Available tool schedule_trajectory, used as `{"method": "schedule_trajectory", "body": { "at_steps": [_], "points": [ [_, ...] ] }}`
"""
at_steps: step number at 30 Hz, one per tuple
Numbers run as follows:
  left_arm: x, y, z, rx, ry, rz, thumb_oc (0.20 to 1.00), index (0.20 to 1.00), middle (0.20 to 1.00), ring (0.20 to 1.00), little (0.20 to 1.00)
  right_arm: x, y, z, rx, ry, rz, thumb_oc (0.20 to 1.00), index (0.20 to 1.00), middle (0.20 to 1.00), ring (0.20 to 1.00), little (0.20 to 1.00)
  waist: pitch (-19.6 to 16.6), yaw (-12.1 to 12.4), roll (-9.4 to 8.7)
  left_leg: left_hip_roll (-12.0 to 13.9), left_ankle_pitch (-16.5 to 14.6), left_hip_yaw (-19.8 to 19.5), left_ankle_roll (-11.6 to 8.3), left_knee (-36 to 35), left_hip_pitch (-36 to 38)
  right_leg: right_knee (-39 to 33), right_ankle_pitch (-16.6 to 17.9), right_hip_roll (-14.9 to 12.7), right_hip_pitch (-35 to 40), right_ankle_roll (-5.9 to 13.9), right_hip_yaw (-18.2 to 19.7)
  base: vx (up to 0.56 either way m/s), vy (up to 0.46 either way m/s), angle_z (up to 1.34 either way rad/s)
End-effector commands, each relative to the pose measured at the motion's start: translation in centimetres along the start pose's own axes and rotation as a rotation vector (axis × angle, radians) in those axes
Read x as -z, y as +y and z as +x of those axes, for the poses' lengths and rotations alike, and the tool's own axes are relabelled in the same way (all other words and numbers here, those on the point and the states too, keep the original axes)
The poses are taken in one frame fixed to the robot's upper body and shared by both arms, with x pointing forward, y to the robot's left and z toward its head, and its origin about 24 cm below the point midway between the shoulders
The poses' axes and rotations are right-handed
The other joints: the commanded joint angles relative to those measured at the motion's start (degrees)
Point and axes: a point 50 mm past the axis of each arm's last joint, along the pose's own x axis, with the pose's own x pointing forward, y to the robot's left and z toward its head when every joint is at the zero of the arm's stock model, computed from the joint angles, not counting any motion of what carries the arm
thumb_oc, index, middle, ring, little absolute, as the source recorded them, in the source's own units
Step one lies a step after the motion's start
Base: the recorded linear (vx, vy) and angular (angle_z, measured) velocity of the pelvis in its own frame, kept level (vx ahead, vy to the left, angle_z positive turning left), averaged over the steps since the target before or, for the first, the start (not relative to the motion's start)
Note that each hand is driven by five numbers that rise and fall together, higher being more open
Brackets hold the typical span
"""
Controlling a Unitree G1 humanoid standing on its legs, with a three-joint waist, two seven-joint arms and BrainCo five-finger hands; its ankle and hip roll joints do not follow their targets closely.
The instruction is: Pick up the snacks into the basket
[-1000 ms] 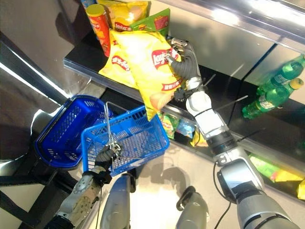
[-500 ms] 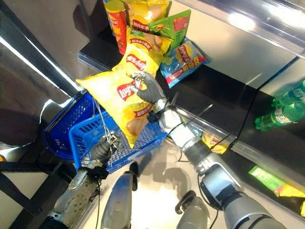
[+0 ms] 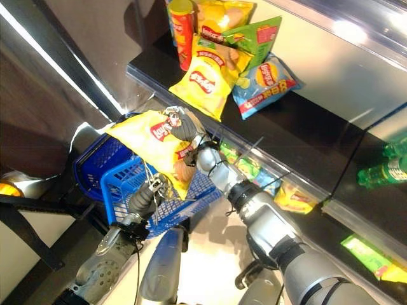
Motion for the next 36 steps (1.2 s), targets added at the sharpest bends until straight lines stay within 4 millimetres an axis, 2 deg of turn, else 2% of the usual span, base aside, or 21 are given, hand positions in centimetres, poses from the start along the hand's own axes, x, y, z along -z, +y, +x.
{"method": "schedule_trajectory", "body": {
  "at_steps": [1,5,10,18,20,28,31,34,36],
  "points": [
    [-4.6,-8.7,0.7,0.483,-0.229,-0.059,0.2,0.2,0.2,0.2,0.2,-3.3,0.3,1.8,-0.009,-0.123,-0.132,0.2,0.2,0.2,0.2,0.2,-1.34,2.18,2.34,-0.69,-4.38,0.85,1.44,1.99,2.07,0.93,4.17,1.15,-0.14,2.19,-0.07,0.01,-0.004,0.12],
    [-4.4,-9.6,0.7,0.542,-0.207,-0.085,0.2,0.2,0.2,0.2,0.2,-1.0,1.0,1.3,-0.047,-0.021,-0.156,0.2,0.2,0.2,0.2,0.2,-1.33,3.16,2.68,-1.1,-4.19,0.33,1.6,1.84,1.64,0.73,4.42,1.2,0.03,2.5,-0.54,-0.01,-0.003,0.1],
    [-4.2,-10.3,0.9,0.581,-0.187,-0.09,0.2,0.2,0.2,0.2,0.2,2.6,2.2,-0.3,-0.106,0.144,-0.142,0.2,0.2,0.2,0.2,0.2,-1.15,3.91,3.13,-1.51,-3.98,-0.08,1.78,1.58,1.49,0.85,4.54,1.06,0.08,2.66,-0.96,0.0,0.013,0.14],
    [-4.1,-11.2,1.0,0.64,-0.177,-0.096,0.2,0.2,0.2,0.2,0.2,7.4,2.2,-3.1,-0.129,0.352,-0.101,0.2,0.2,0.2,0.2,0.2,-0.98,4.67,4.01,-2.24,-3.77,-0.48,2.06,1.35,1.05,1.11,4.9,0.71,-0.2,2.84,-1.26,0.0,0.003,0.01],
    [-4.0,-11.4,1.2,0.65,-0.169,-0.099,0.2,0.2,0.2,0.2,0.2,8.9,2.2,-4.2,-0.124,0.441,-0.022,0.2,0.2,0.2,0.2,0.2,-0.89,4.69,4.33,-2.45,-3.66,-0.52,2.11,1.15,0.97,1.24,4.92,0.49,-0.28,2.87,-1.46,-0.01,0.024,0.07],
    [-3.8,-11.7,1.3,0.68,-0.153,-0.092,0.2,0.2,0.2,0.2,0.2,10.8,1.8,-5.4,-0.145,0.553,0.046,0.2,0.2,0.2,0.2,0.2,-1.03,5.19,4.55,-2.8,-3.33,-1.0,2.18,0.57,0.87,1.01,5.19,0.27,-0.22,3.01,-1.83,0.0,0.003,0.02],
    [-3.6,-11.7,1.3,0.687,-0.135,-0.088,0.2,0.2,0.2,0.2,0.2,10.9,1.2,-5.2,-0.191,0.545,-0.065,0.2,0.2,0.2,0.2,0.2,-1.16,5.43,4.52,-2.82,-3.23,-0.95,2.17,0.53,0.81,1.15,5.13,0.19,-0.18,3.0,-2.06,0.0,0.0,0.0],
    [-3.6,-11.7,1.3,0.688,-0.132,-0.088,0.2,0.2,0.2,0.2,0.2,10.8,1.1,-5.1,-0.197,0.536,-0.088,0.2,0.2,0.2,0.2,0.2,-1.16,5.45,4.53,-2.81,-3.18,-0.96,2.2,0.49,0.74,1.29,5.08,0.14,-0.3,2.98,-2.08,-0.01,-0.003,0.07],
    [-3.6,-11.7,1.3,0.687,-0.13,-0.087,0.2,0.2,0.2,0.2,0.2,10.2,1.3,-4.6,-0.252,0.491,-0.182,0.2,0.2,0.2,0.2,0.2,-1.17,5.48,4.61,-2.82,-3.17,-0.95,2.18,0.48,0.84,1.72,5.13,-0.01,-0.67,3.02,-1.91,-0.01,0.014,0.07]
  ]
}}
